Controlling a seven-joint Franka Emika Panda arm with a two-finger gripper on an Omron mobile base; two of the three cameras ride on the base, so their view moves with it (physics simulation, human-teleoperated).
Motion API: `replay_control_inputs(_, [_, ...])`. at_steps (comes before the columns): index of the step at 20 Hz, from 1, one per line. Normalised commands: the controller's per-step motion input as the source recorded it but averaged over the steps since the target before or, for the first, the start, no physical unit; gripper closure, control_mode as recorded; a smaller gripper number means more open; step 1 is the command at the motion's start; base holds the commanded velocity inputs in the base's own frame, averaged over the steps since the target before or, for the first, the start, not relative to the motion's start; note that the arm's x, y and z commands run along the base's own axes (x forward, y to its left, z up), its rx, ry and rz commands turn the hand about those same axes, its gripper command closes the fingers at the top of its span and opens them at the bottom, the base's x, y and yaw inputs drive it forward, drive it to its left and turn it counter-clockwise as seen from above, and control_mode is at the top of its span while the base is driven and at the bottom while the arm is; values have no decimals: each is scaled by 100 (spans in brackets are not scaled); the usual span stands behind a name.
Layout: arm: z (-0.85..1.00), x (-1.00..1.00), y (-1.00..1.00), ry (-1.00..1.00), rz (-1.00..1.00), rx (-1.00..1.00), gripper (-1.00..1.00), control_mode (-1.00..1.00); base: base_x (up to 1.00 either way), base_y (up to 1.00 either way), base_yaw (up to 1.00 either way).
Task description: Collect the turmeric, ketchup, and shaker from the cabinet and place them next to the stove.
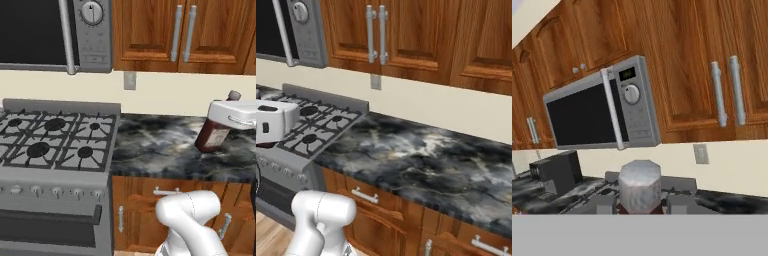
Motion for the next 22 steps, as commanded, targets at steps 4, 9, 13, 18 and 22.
replay_control_inputs(4, [0, 0, 0, 0, 0, 0, 100, 100, 1, 71, -32])
replay_control_inputs(9, [0, 0, 0, 0, 0, 0, 100, 100, 0, 50, -28])
replay_control_inputs(13, [0, 0, 0, 0, 0, 0, 100, 100, 12, 26, -26])
replay_control_inputs(18, [0, 0, 0, 0, 0, 0, 100, 100, 28, 25, -29])
replay_control_inputs(22, [0, 0, 0, 0, 0, 0, 100, 100, 50, 29, -29])
